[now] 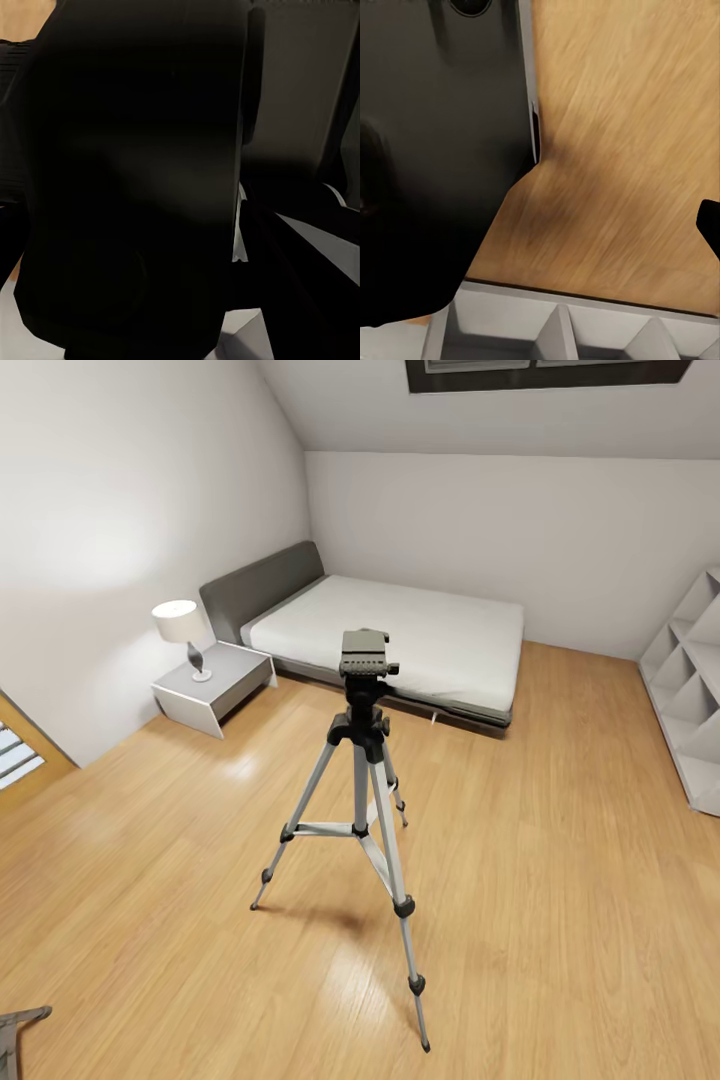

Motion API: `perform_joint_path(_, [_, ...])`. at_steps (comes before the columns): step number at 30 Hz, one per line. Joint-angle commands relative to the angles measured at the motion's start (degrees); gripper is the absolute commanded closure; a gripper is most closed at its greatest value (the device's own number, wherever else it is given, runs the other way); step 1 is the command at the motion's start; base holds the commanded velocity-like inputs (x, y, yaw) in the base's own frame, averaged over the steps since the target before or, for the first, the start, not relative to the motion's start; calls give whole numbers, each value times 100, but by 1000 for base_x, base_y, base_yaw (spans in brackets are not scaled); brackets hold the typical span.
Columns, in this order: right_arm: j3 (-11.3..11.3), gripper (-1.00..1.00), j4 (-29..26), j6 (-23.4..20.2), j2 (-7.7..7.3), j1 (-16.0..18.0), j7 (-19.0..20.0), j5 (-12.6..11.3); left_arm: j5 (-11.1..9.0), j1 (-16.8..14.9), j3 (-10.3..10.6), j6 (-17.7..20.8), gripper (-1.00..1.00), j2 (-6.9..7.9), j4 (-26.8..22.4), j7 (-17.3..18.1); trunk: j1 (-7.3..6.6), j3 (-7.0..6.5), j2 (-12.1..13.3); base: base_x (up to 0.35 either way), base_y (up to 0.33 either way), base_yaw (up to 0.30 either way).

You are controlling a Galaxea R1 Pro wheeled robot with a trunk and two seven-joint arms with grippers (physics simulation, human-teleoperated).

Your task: Attach the digital camera to the camera tripod in the bedroom.

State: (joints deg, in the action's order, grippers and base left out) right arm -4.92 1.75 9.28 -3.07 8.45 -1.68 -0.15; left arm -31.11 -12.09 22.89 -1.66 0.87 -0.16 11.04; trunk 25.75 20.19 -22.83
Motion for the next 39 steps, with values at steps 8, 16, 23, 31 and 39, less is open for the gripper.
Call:
perform_joint_path(8, [-37, -100, 19, 31, 4, 7, 1, 6, -52, -4, 49, -15, 100, 1, 7, 30, 4, 8, -9, 19, 0, 0])
perform_joint_path(16, [-35, -100, 19, 30, 8, 7, 1, 6, -53, -4, 49, -17, 100, 1, 7, 30, 4, 8, -9, 19, 0, 0])
perform_joint_path(23, [-35, -100, 19, 15, 5, 7, 1, 6, -53, -4, 49, -18, 100, 1, 5, 30, 4, 8, -9, 110, 0, 0])
perform_joint_path(31, [-35, -100, 19, 23, 1, 7, 1, 7, -53, -4, 49, -16, 100, 1, 6, 30, 4, 8, -9, 19, 0, 0])
perform_joint_path(39, [-40, -100, 19, 14, -6, 7, 1, 7, -53, -4, 49, -18, 100, 1, 7, 30, 4, 8, -9, 1, 0, 0])
